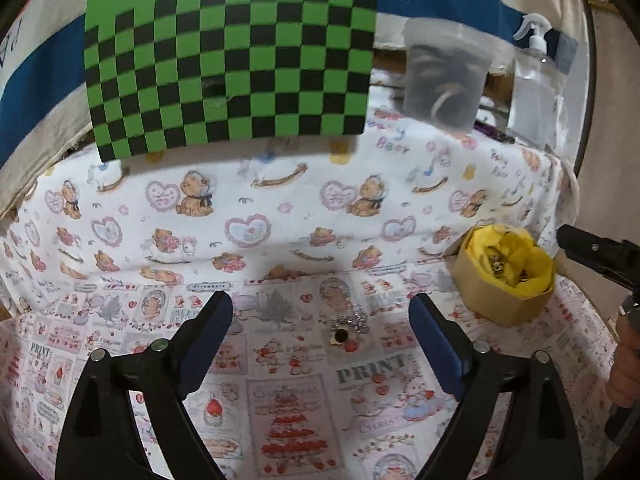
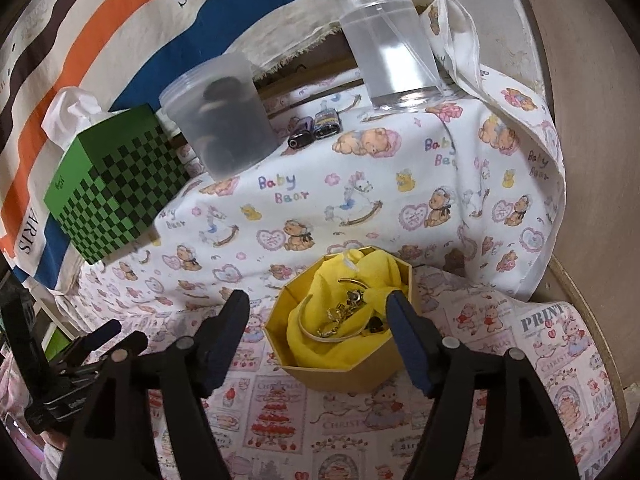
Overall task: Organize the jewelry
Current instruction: 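Move the left tool to the small silver charm and close on it, then hold the charm in the left tool while the right tool grasps the silver earrings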
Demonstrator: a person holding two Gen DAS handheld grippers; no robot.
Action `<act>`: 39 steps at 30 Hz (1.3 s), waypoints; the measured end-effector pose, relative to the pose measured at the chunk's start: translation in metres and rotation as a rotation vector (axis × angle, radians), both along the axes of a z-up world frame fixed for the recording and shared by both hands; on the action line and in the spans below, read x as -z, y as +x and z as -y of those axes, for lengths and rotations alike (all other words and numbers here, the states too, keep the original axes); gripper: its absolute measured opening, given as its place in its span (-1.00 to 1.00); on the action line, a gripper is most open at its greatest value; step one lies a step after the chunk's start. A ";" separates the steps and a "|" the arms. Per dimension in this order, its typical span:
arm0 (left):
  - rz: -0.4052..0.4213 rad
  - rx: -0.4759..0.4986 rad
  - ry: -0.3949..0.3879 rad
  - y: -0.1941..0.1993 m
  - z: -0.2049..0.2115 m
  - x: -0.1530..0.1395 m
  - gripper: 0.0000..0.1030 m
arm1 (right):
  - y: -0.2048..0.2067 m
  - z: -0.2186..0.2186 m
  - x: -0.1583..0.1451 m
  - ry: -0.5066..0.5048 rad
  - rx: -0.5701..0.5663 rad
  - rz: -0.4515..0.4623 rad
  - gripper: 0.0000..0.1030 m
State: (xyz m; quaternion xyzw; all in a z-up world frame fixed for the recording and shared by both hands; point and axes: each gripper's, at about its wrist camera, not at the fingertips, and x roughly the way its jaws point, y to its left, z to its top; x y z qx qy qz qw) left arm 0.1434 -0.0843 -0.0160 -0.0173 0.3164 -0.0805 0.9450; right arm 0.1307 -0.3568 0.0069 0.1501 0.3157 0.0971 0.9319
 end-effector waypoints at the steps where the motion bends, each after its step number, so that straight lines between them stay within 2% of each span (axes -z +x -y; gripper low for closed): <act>1: -0.026 0.007 -0.012 0.004 -0.001 0.002 0.28 | 0.000 -0.001 0.000 -0.004 -0.001 -0.001 0.37; 2: -0.067 0.017 -0.037 0.008 -0.003 0.006 0.14 | 0.000 -0.002 0.000 -0.010 -0.003 -0.002 0.37; 4: -0.135 0.028 -0.105 0.016 -0.010 0.011 -0.37 | 0.000 -0.004 0.000 -0.029 -0.002 0.000 0.37; 6: -0.180 0.037 -0.139 0.020 -0.012 0.015 -0.49 | -0.002 -0.006 -0.002 -0.043 -0.003 0.005 0.38; 9: -0.231 0.041 -0.083 0.028 -0.003 0.014 -0.63 | -0.002 -0.004 -0.003 -0.030 -0.006 0.008 0.40; 13: -0.376 0.028 -0.053 0.050 0.009 0.023 -0.64 | 0.002 -0.003 0.001 -0.011 -0.006 -0.024 0.41; 15: -0.442 0.011 -0.003 0.061 0.017 0.028 -0.66 | 0.002 -0.003 0.002 -0.010 -0.005 -0.029 0.41; 17: -0.435 0.006 0.024 0.066 0.024 0.026 -0.67 | 0.001 -0.003 0.000 -0.017 0.000 -0.020 0.41; 19: -0.463 -0.010 0.058 0.072 0.030 0.027 -0.67 | 0.000 -0.001 -0.001 -0.013 0.001 -0.016 0.41; 25: -0.544 -0.031 0.081 0.082 0.039 0.036 -0.67 | 0.000 0.000 0.000 -0.014 0.010 -0.024 0.41; 29: -0.544 -0.040 0.066 0.084 0.040 0.040 -0.72 | -0.001 0.000 -0.001 -0.040 0.021 -0.018 0.41; 30: -0.541 -0.040 0.054 0.084 0.040 0.038 -0.84 | -0.001 0.000 -0.002 -0.038 0.021 -0.017 0.41; 39: -0.465 -0.041 -0.027 0.051 0.005 0.012 -0.83 | -0.003 -0.005 -0.003 -0.048 0.003 -0.015 0.41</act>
